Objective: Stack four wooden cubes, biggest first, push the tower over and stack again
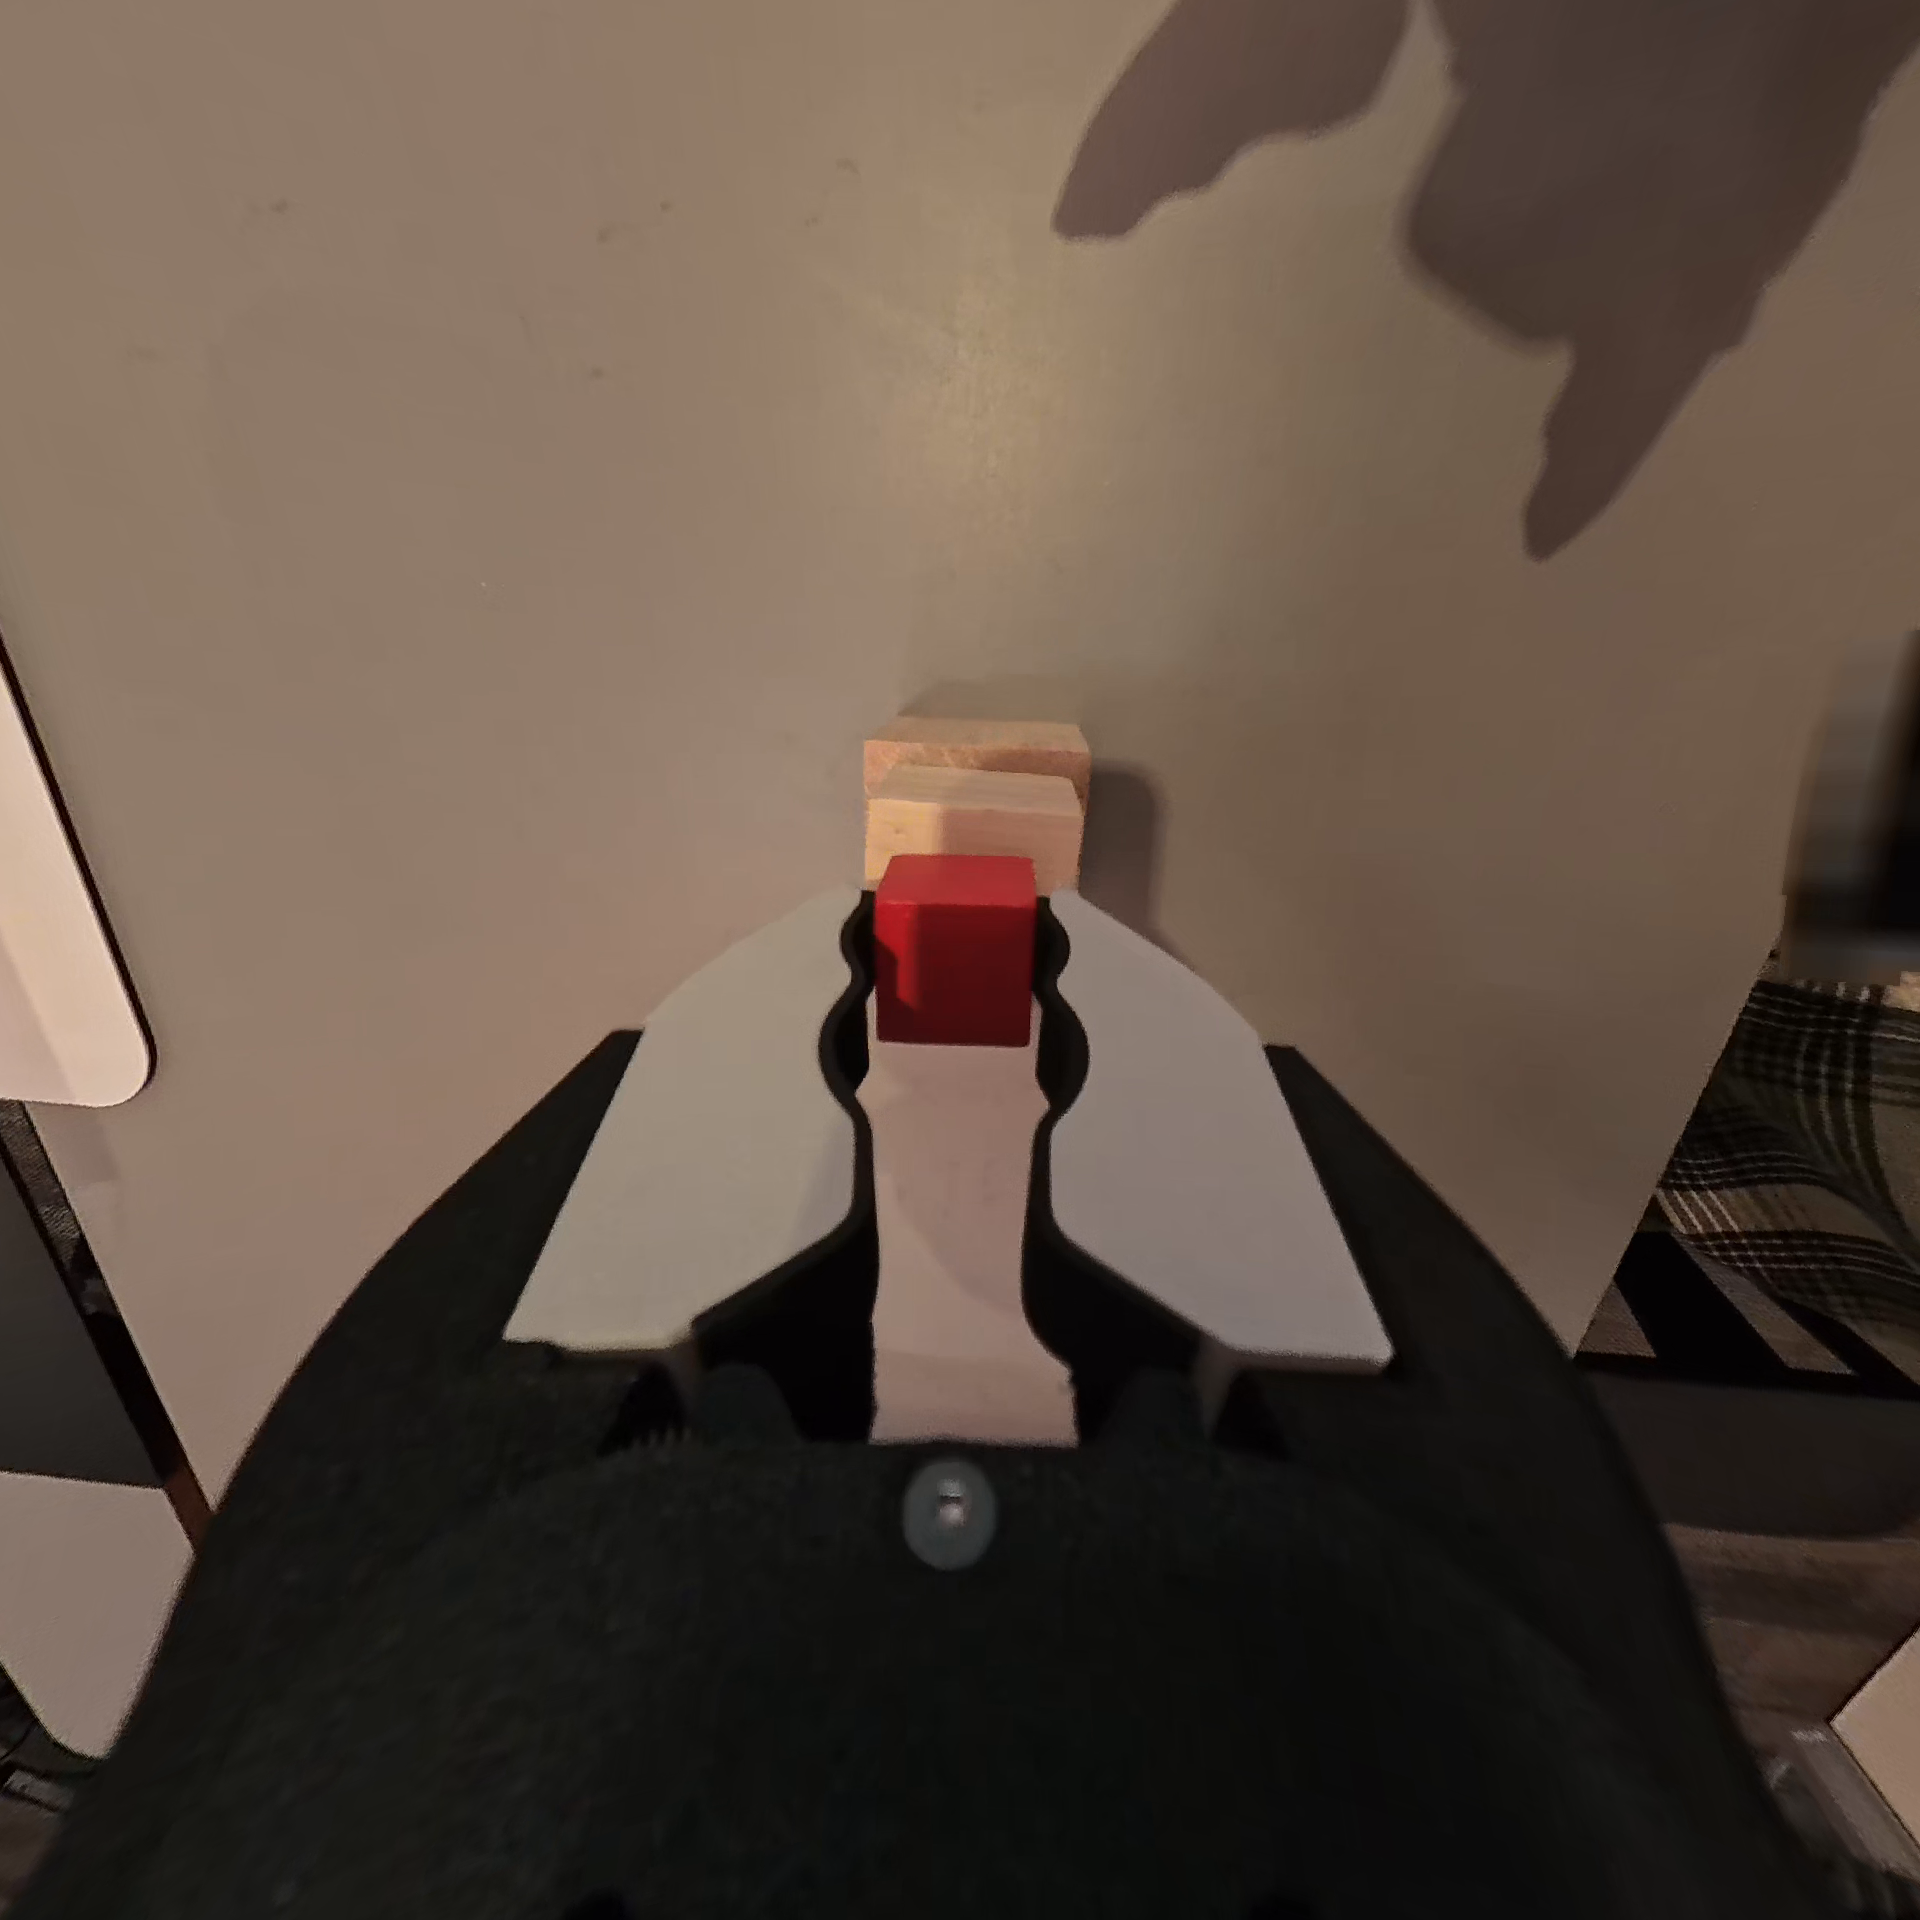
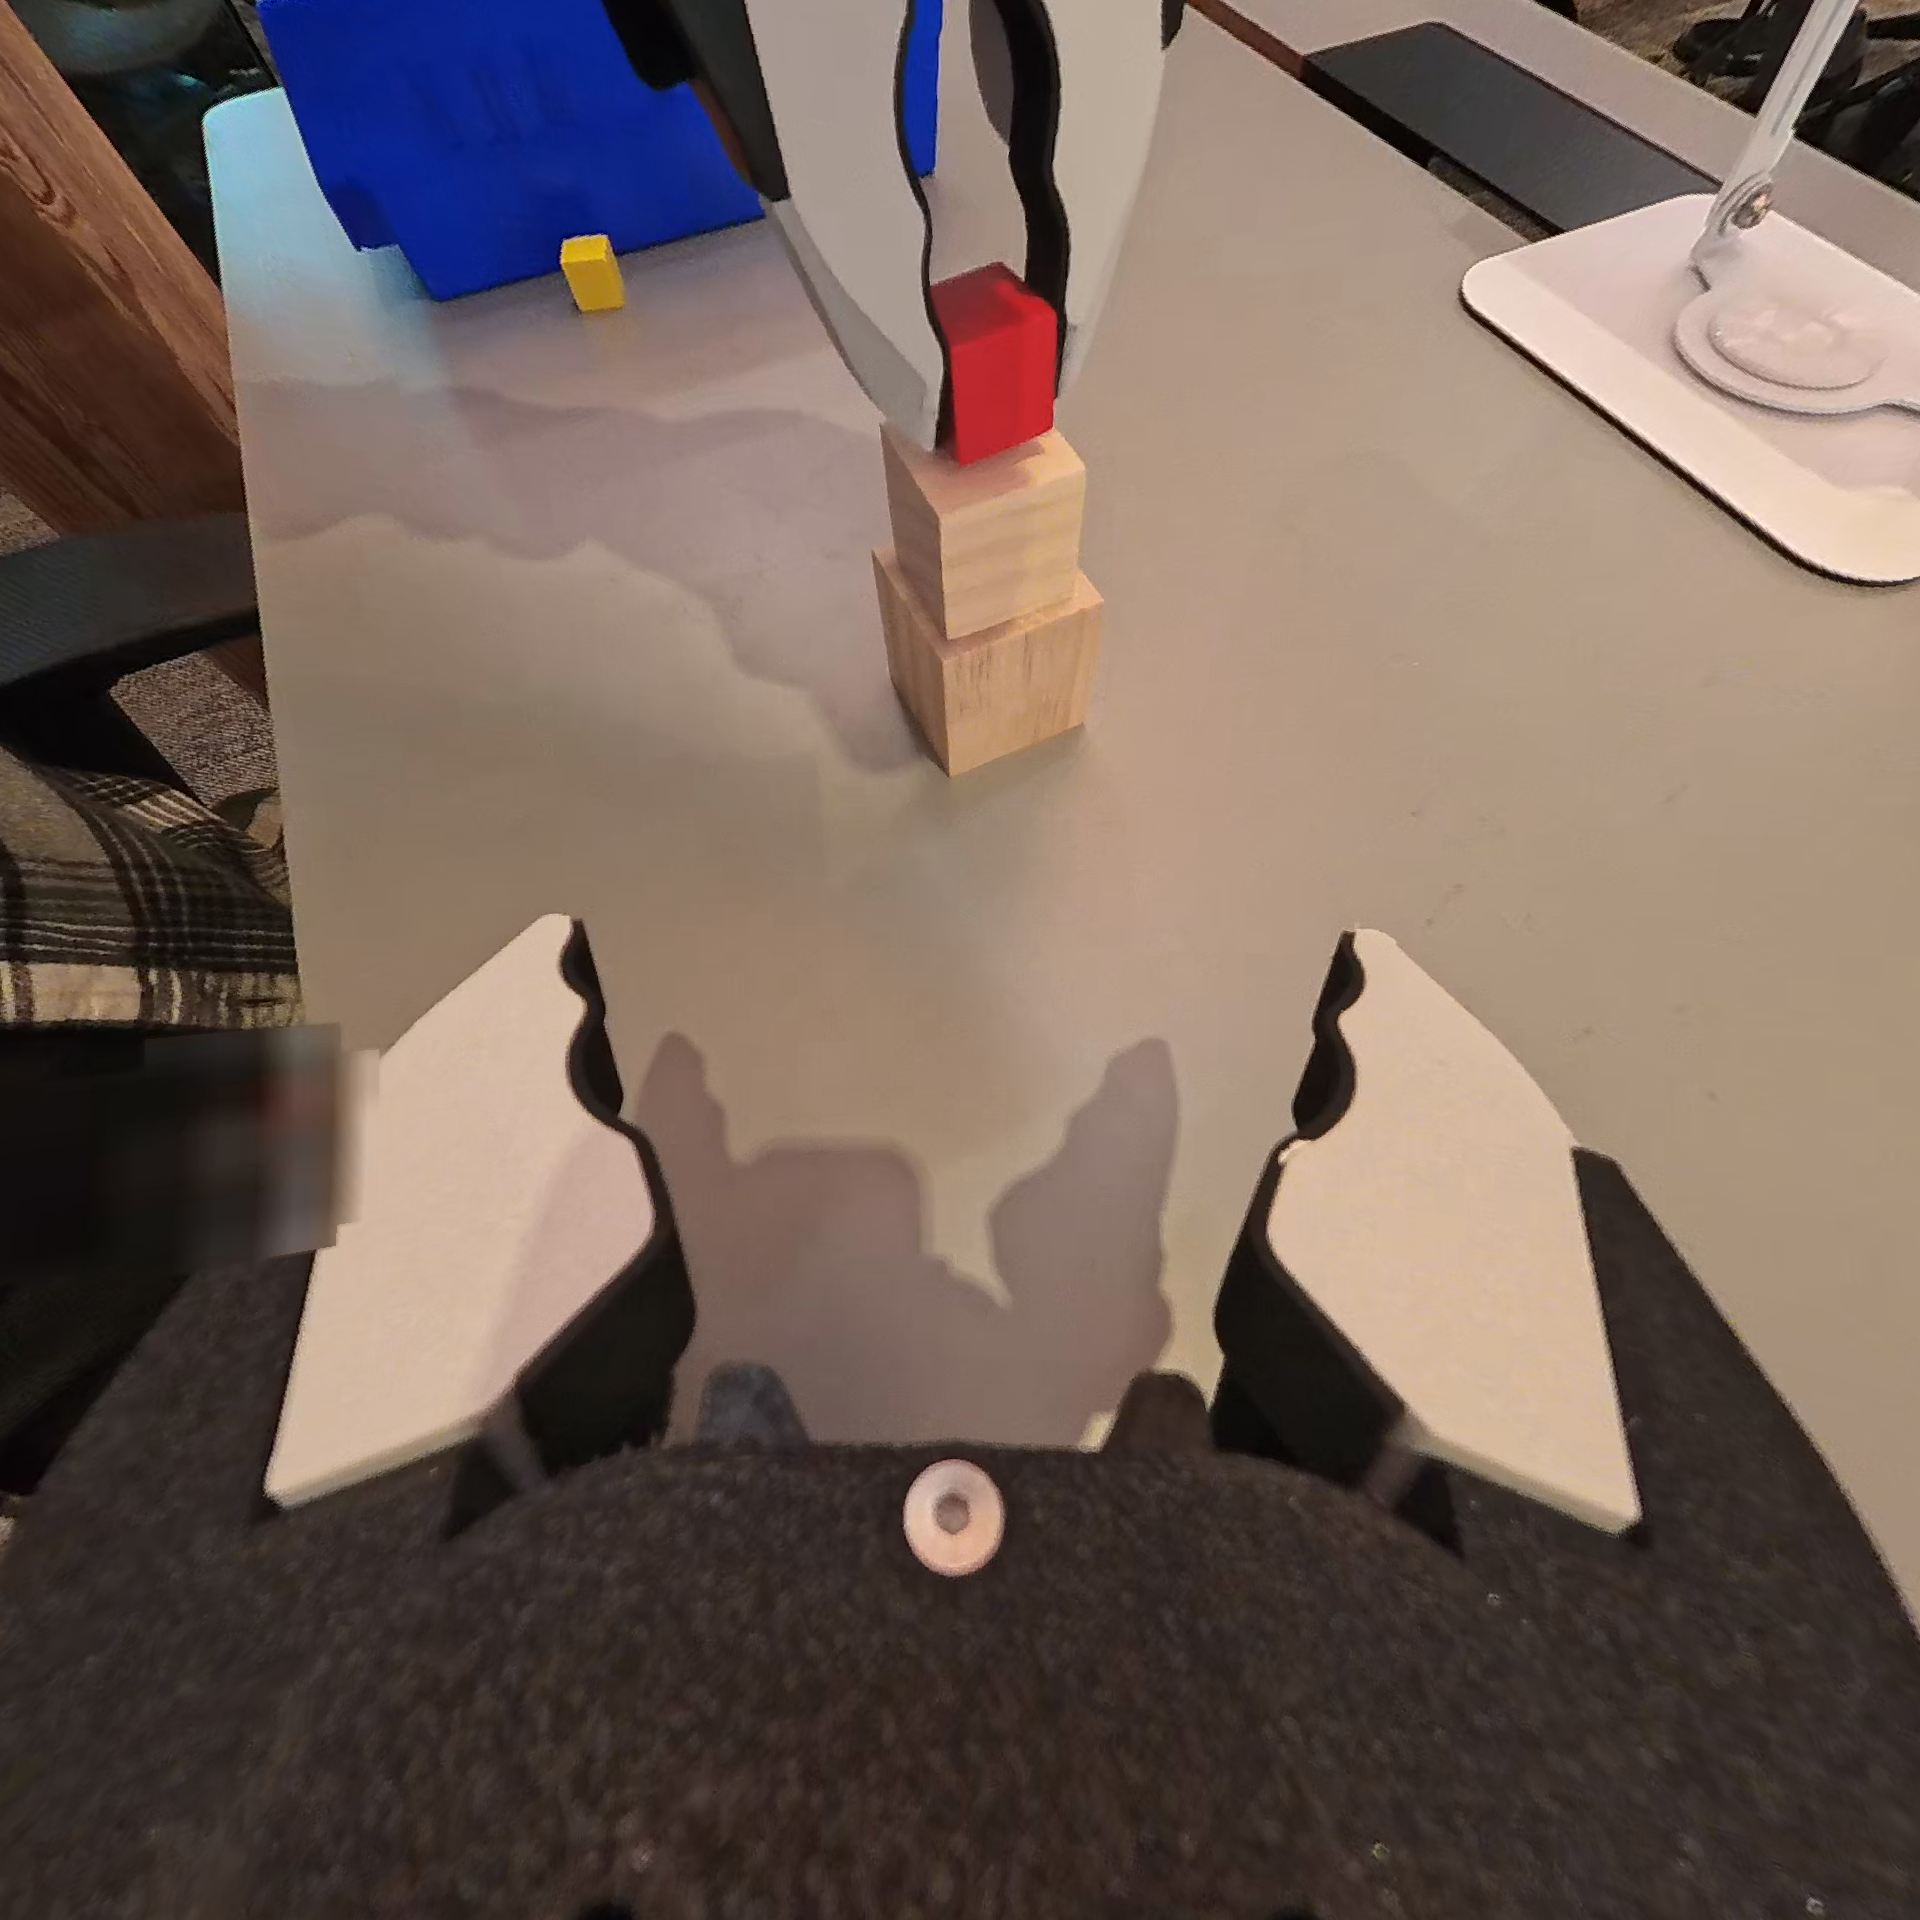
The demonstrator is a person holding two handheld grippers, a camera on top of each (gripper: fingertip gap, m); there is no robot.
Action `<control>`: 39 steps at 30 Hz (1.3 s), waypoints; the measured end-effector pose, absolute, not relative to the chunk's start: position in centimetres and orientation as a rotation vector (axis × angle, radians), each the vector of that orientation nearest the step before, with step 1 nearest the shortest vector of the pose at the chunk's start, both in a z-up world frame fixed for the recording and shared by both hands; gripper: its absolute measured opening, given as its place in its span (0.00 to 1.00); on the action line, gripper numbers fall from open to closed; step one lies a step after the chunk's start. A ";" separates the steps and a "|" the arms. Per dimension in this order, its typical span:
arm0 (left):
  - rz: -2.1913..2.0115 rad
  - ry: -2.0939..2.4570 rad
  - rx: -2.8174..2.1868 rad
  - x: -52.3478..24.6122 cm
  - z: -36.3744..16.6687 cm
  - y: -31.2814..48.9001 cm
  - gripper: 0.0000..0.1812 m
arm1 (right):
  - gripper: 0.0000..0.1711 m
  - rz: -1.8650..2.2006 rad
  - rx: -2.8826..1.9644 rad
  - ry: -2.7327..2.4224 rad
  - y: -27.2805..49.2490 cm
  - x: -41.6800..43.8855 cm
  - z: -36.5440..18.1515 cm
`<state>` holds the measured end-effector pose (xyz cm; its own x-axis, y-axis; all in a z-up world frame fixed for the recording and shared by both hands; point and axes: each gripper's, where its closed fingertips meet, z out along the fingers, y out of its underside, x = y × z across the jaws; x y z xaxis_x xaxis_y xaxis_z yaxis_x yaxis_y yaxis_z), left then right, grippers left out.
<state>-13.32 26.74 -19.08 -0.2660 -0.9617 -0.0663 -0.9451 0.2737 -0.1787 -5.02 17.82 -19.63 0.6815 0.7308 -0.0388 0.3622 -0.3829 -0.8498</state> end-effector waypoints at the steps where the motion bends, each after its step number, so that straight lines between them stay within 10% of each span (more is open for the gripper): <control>1: -0.148 2.378 -1.794 -13.4 -19.1 26.8 0.15 | 0.74 0.522 -2.000 -0.844 17.8 -5.0 -19.7; 14: -0.181 2.405 -1.784 -13.3 -19.5 26.6 0.16 | 0.75 0.523 -2.007 -0.840 17.9 -5.0 -19.9; 22: -0.133 2.315 -1.801 -14.4 -18.1 28.2 0.36 | 0.76 0.522 -2.003 -0.838 17.9 -5.0 -19.8; 39: 0.402 2.447 -1.852 -36.5 -20.3 30.1 0.34 | 0.76 0.528 -1.991 -0.854 17.8 -5.7 -19.5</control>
<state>-36.55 30.09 -20.26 -0.2832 -0.9396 -0.1925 -0.9517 0.2505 0.1773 -5.75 17.76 -19.54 0.6729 0.7388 -0.0378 0.3643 -0.3754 -0.8523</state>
